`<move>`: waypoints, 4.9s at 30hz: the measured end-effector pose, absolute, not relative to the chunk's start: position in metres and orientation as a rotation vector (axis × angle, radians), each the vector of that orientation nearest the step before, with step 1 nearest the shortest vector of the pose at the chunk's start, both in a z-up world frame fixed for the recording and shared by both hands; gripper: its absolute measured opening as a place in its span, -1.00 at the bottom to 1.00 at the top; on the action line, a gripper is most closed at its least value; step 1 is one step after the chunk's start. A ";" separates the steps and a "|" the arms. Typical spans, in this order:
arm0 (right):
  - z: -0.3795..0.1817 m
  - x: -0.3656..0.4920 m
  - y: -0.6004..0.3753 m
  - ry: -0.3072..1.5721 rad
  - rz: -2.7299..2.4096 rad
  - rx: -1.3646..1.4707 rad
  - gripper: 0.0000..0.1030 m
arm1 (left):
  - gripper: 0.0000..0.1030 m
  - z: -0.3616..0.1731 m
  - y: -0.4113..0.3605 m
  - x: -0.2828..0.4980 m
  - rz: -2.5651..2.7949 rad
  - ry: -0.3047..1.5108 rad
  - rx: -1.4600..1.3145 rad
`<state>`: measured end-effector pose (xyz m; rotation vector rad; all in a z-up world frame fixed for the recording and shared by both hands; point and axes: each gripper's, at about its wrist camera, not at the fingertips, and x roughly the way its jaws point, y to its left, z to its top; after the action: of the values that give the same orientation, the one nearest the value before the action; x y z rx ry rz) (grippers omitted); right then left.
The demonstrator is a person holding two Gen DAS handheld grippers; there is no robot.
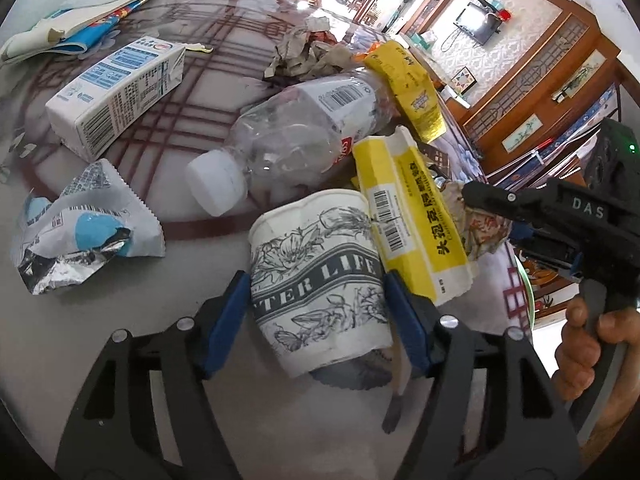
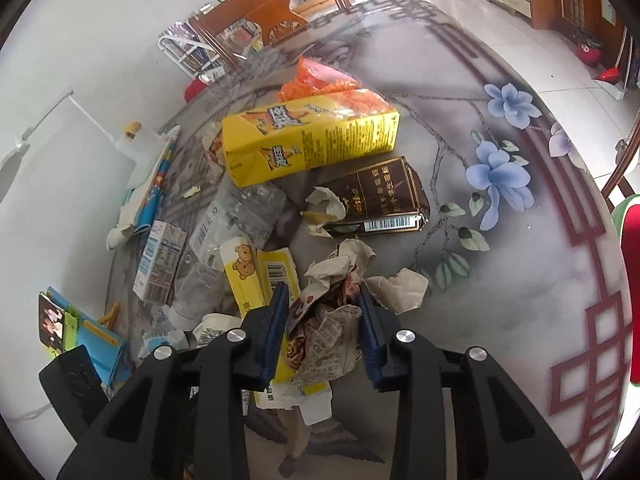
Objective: Collect trash
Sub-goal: 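Grasp white paper cup with left tool while right tool grasps crumpled paper, then carry the paper cup and crumpled paper toward the red bucket, then open both tools over the red bucket to drop cup and paper, then move both open tools back over the table, then grasp yellow tissue pack with right tool while left tool grasps foil snack bag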
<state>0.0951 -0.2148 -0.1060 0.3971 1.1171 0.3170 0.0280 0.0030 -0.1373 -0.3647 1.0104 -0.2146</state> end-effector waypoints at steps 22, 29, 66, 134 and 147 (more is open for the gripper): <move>-0.052 0.040 -0.241 0.903 0.212 0.196 -0.38 | 0.26 -0.078 0.002 0.000 -0.213 0.807 -0.312; -0.040 0.016 -0.258 0.810 0.184 0.140 -0.38 | 0.26 -0.057 -0.018 -0.019 -0.242 0.761 -0.286; -0.062 -0.019 -0.473 0.780 -0.127 0.509 -0.31 | 0.26 -0.057 -0.267 0.020 -0.618 0.829 -0.113; -0.074 0.064 -0.225 0.993 0.248 0.306 0.42 | 0.16 -0.132 0.095 0.036 0.049 1.100 -0.305; -0.122 0.086 -0.138 1.101 0.301 0.094 0.43 | -0.64 -0.125 0.085 0.022 -0.044 1.074 -0.337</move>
<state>0.0865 -0.1378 -0.1223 0.0945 1.1012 0.3009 0.0220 0.0852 -0.1255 -0.3370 1.0739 -0.0437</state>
